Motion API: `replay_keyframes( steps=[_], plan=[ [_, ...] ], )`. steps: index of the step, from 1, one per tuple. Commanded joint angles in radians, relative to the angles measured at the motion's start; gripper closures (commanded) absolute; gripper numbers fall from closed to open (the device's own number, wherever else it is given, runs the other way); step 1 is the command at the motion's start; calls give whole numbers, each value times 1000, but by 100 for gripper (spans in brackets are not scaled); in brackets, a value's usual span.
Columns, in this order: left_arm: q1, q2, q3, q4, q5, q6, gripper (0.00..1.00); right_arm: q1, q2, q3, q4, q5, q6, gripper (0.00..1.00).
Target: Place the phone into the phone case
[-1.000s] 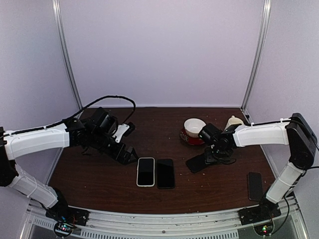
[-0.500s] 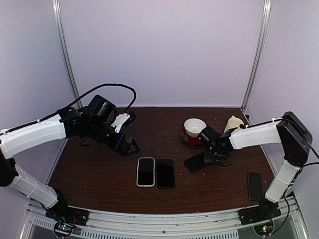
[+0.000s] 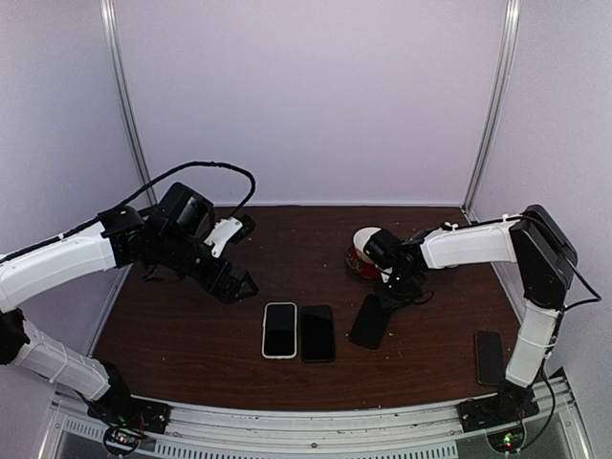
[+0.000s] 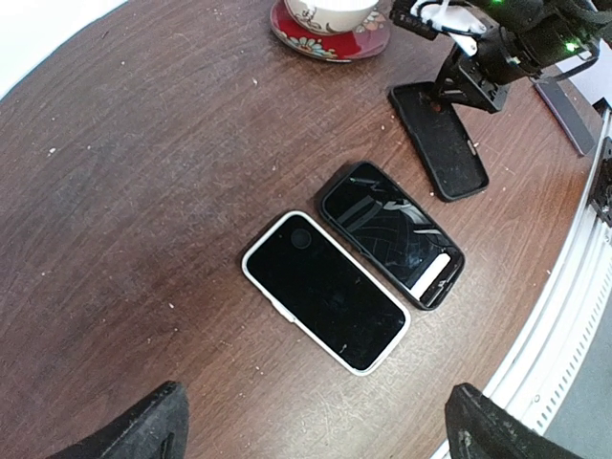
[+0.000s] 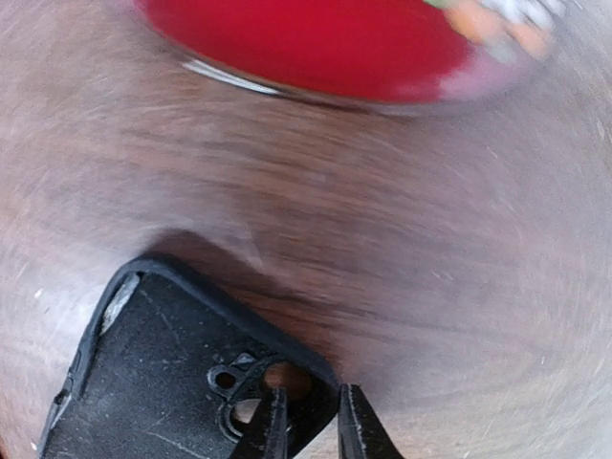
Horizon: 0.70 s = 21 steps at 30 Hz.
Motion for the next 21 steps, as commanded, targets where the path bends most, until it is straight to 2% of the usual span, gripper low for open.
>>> replay_keyframes(
  steps=[1,4,8,13,16,19,21],
  plan=[
    [-1,-23,-15,10,-10,22,2,4,25,57,-66,-55,-214,82],
    [-1,-27,-17,10,-19,24,3,4,34,87,-64,-75,-305,83],
    [0,-24,-17,10,-21,25,2,4,59,150,-116,-74,-329,81],
    [-1,-20,-17,10,-19,26,3,-4,-3,155,-140,-71,-328,63],
    [-1,-21,-17,10,-17,26,3,-77,-88,132,-224,-6,-192,42],
    [-1,-21,-18,10,-10,26,2,-174,-224,-3,-256,30,14,32],
    [-1,-24,-17,10,0,25,2,-236,-342,-165,-226,48,125,28]
  ],
)
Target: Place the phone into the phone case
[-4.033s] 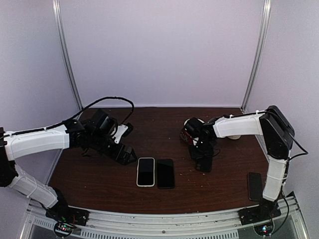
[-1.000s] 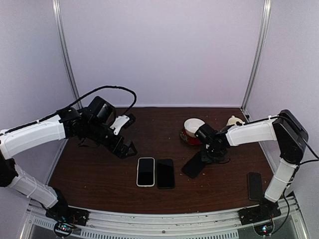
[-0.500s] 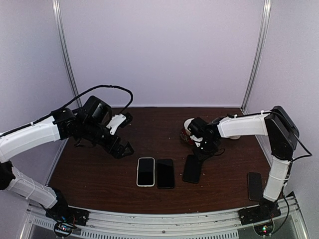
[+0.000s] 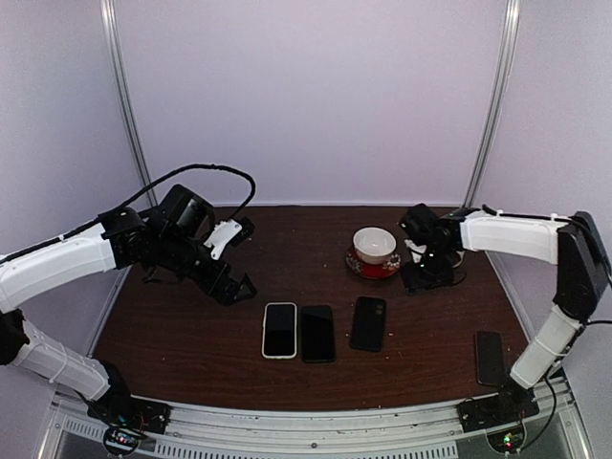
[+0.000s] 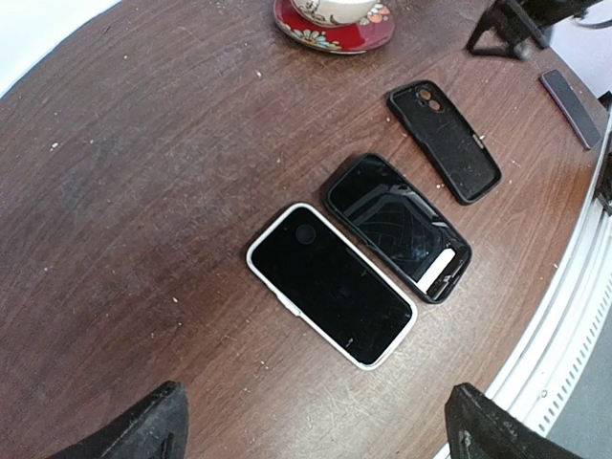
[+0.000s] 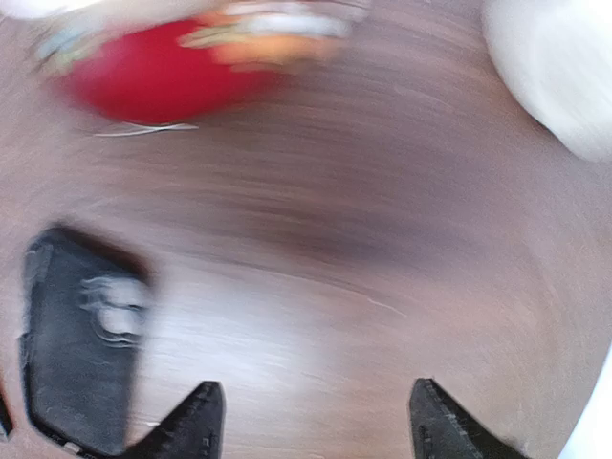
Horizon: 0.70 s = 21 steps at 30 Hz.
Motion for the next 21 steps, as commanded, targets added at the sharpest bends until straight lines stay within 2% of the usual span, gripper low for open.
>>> replay_keyframes(
  steps=[1,5,9,13,17,21],
  plan=[
    [-1,-22,-7,15,14,14,2,-139,-256,-264,-42,99,312,23],
    [0,-43,-13,18,15,16,2,-260,-521,-466,3,136,475,2],
    [-1,-64,-17,21,24,18,2,-426,-738,-615,-1,110,630,1],
    [-1,-62,-20,25,41,20,2,-535,-892,-726,-10,149,744,1],
    [-1,-64,-20,27,45,23,2,-642,-892,-762,48,115,768,1],
    [0,-71,-20,27,41,25,2,-729,-715,-746,127,-32,719,4]
  ],
)
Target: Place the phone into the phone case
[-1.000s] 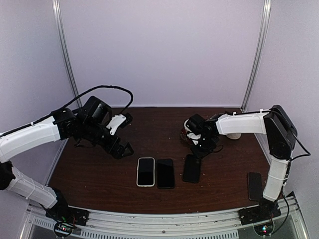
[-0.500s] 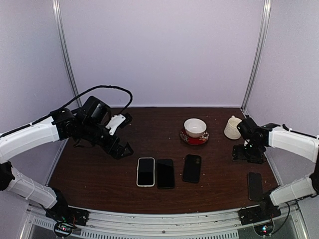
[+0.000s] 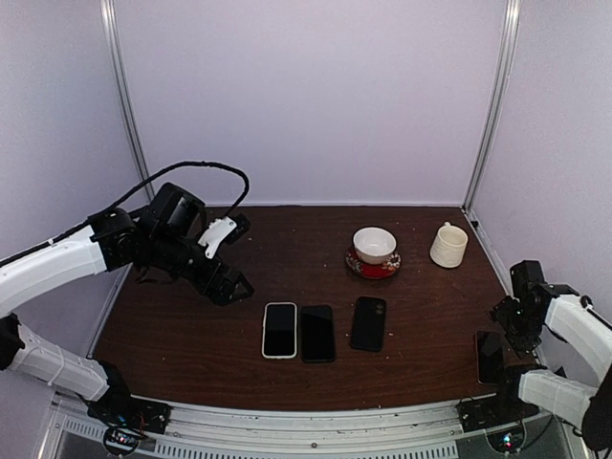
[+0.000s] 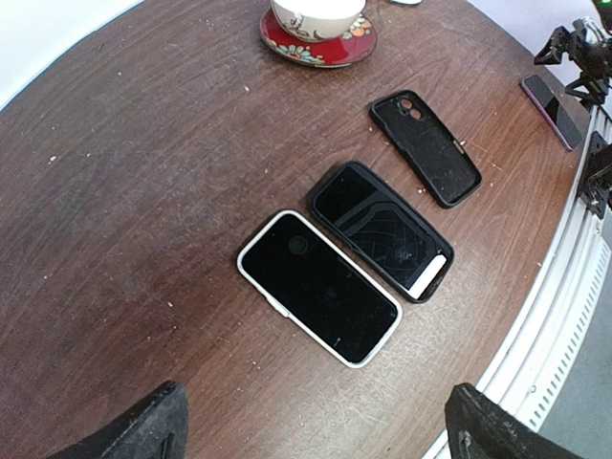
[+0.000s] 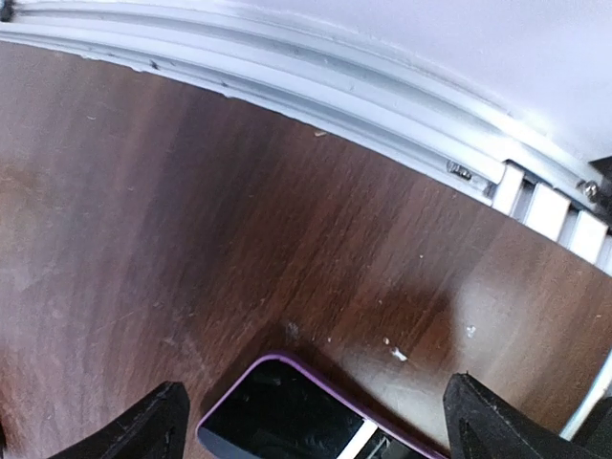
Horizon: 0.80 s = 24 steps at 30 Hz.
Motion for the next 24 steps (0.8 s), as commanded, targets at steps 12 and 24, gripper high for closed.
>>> replay_keyframes(
  steps=[12,24],
  plan=[
    [-1,-17,1,30,20,21,2,52,171,16,-30,-316,47,23],
    [-1,-14,2,30,40,22,3,376,345,312,-138,-221,3,23]
  ],
)
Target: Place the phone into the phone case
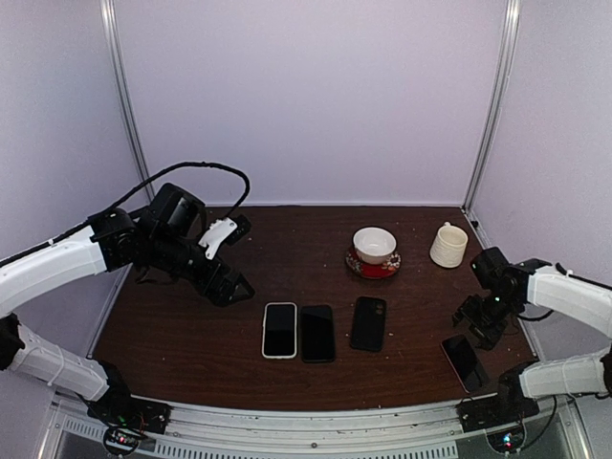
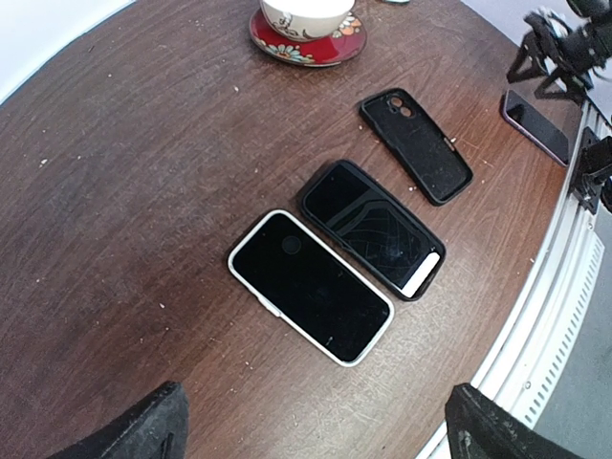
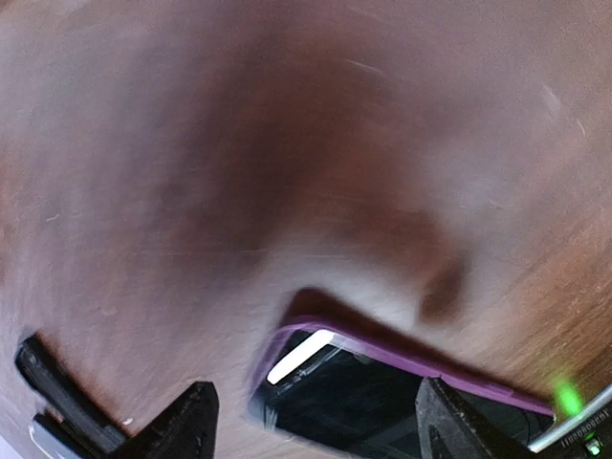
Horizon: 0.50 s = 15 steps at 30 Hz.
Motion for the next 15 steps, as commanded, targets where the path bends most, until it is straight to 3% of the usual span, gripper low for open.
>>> replay_keyframes(
  steps=[1,4,6,11,15],
  plan=[
    [-1,-12,4,30,18,16,2,36,144,223,-145,67,-156,21],
    [-1,-13,3,31,25,15,3,52,156,250,-243,100,-195,14],
    [-1,-15,2,34,28,13,3,52,137,234,-275,84,-199,1],
    [-1,-17,-7,50,41,10,3,52,70,143,-298,-62,-87,1],
    [-1,0,-7,58,54,6,2,52,110,139,-403,-73,-61,1]
  ],
)
